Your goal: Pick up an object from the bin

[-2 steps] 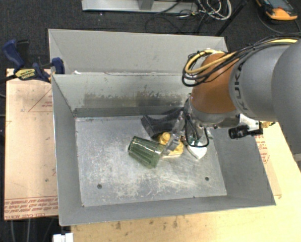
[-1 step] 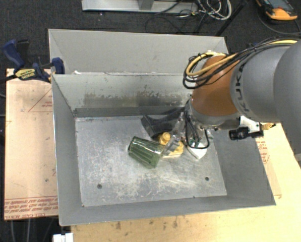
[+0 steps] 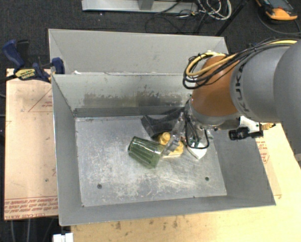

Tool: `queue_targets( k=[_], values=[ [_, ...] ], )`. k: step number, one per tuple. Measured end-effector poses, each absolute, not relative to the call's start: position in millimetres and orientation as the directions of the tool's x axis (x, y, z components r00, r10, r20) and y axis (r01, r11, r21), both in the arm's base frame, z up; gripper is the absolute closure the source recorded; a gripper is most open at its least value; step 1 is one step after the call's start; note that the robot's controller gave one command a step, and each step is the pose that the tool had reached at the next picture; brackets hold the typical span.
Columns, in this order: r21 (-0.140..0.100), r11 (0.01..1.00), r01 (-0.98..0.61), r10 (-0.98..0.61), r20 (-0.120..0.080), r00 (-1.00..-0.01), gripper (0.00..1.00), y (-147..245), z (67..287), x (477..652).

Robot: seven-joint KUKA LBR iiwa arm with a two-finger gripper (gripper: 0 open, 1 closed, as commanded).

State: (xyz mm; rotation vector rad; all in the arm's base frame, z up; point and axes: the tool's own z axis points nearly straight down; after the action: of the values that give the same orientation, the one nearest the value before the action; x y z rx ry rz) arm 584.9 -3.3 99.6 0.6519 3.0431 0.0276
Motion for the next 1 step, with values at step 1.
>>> queue_targets(
  k=[1],
  values=[
    [0.022,0.912,0.409,0.409,-0.022,-0.912,1.0,-3.4,100.1,585.8]
  ],
)
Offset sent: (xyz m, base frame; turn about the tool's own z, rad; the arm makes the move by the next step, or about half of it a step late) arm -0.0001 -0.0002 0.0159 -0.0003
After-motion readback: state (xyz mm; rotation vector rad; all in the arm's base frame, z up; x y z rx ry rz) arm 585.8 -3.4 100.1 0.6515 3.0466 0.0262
